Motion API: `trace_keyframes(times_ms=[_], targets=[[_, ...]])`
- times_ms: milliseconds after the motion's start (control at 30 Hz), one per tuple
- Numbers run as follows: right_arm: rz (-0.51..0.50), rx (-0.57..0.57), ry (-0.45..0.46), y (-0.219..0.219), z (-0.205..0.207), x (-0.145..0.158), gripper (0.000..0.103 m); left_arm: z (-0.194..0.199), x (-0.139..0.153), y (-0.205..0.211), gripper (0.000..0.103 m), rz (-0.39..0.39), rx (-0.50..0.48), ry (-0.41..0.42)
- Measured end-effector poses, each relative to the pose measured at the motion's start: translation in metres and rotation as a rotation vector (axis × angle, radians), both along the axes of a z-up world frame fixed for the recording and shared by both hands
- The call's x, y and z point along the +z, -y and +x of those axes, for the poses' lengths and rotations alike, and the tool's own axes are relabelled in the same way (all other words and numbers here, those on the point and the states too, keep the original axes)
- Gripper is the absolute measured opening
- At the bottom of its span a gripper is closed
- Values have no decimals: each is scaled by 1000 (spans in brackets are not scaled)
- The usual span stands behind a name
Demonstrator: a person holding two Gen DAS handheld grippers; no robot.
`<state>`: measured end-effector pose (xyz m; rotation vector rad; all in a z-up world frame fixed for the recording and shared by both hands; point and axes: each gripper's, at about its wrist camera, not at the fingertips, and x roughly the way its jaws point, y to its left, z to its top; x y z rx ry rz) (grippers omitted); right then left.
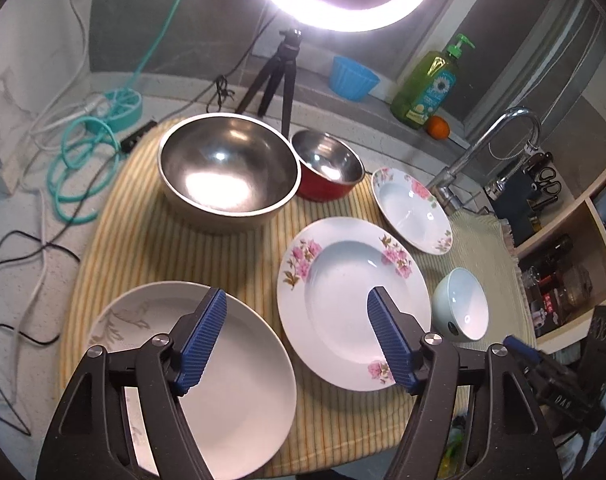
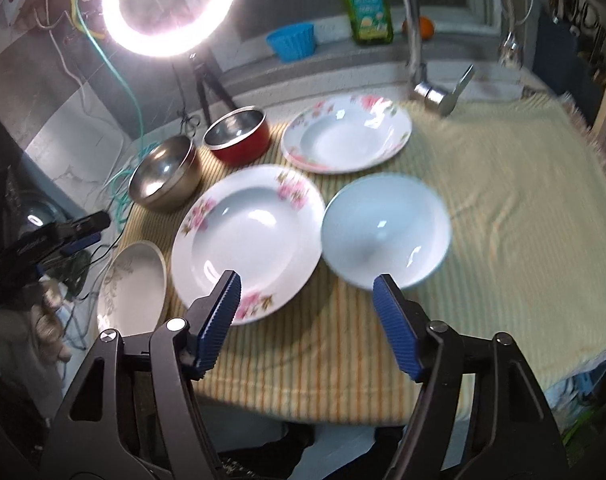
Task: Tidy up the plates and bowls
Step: 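Move both grippers to the rim of the pink-flower deep plate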
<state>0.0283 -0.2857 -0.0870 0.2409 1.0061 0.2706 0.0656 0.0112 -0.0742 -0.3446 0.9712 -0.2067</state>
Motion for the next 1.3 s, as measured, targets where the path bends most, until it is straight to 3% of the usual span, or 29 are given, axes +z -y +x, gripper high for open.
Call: trace_keyframes(times_ms=[167,400,467,800,1133,1300], targets=[[65,31,-82,-5,0,-26,56,16,-18,4,58,-41,-48,-67],[145,9,-161,-8,8,-54,42,40,-38,10,42,-41,-105,-125],[166,1,-177,-8,12,-60,36,47,-43,10,32,-24,-112,-135],[198,-30,-218,-7,24,-77,34,71,-59,7,30,-11,-136,-188],[223,-42,-246,-5,33,-86,33,85,-75,6,30,-57,-140,-243],[240,-39,-264,-4,37,-92,33,90,-81,5,24,-77,-142,-261]])
